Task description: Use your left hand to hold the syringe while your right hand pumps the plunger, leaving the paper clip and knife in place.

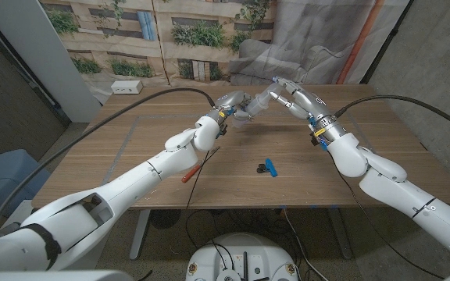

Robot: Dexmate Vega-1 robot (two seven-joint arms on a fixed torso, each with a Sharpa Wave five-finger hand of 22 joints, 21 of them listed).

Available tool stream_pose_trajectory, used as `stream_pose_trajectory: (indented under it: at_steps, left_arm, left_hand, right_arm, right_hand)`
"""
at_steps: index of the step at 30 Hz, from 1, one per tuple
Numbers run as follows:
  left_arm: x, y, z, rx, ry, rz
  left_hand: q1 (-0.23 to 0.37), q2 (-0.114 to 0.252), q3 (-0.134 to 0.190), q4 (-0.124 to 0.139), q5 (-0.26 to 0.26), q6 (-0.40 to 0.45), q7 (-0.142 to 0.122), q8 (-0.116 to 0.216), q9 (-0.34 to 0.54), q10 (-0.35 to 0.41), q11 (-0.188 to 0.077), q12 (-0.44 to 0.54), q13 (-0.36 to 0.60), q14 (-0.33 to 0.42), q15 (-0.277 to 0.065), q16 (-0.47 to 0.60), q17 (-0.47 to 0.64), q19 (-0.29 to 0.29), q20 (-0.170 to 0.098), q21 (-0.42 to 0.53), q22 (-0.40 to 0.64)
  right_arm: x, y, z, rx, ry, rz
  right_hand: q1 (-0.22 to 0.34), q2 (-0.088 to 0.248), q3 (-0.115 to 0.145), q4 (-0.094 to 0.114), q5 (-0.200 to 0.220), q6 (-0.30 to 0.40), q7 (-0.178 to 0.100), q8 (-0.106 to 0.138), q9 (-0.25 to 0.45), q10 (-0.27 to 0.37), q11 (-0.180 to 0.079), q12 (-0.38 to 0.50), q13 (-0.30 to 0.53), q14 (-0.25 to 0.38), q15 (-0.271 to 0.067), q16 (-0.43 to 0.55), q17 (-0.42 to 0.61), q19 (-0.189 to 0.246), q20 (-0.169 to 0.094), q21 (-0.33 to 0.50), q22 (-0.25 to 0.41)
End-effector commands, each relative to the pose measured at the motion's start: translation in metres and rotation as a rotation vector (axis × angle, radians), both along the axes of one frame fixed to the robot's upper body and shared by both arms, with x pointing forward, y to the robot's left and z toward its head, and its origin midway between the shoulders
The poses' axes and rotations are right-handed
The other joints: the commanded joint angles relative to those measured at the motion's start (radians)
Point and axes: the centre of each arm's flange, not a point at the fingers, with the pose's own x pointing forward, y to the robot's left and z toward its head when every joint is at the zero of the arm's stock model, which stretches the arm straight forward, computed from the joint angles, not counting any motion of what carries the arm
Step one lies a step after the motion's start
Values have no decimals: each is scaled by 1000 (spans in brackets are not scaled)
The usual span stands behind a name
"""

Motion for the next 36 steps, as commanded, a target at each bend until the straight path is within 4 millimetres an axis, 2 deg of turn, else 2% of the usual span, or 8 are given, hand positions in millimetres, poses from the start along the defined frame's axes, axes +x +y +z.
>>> stream_pose_trajectory:
  at_steps: [1, 32, 36]
  left_arm:
    - [-3, -2, 3, 16, 2, 6]
    - [-8, -2, 0, 5, -10, 6]
    - [-8, -3, 0, 3, -9, 4]
  left_hand:
    - [-105, 151, 108, 95, 4, 74, 1, 7, 3, 65, -62, 1, 1, 26, -106, 7, 2, 73, -91, 11, 4]
    - [-112, 150, 117, 96, 4, 75, -1, 7, 4, 64, -61, 0, 2, 29, -107, 7, 3, 73, -91, 9, 5]
    - [-112, 149, 118, 96, 4, 74, -2, 7, 4, 65, -67, 0, 2, 29, -107, 7, 3, 73, -91, 9, 5]
  right_arm:
    - [6, 6, -7, -7, 26, 7]
    - [13, 19, -15, -55, 71, 25]
    - [14, 19, -15, -56, 70, 23]
  right_hand:
    - [-8, 14, 7, 1, 0, -2, 9, 0, 2, 3, 11, 3, 4, -5, -67, 3, 1, 8, -39, -2, 3]
    - [-15, 22, 11, 11, 1, -4, 8, 0, 2, 6, 12, 5, 4, 2, -63, 3, 4, 14, -42, -2, 2]
    - [-15, 22, 11, 12, 2, -5, 8, 0, 2, 6, 12, 5, 4, 2, -64, 3, 4, 13, -42, -3, 2]
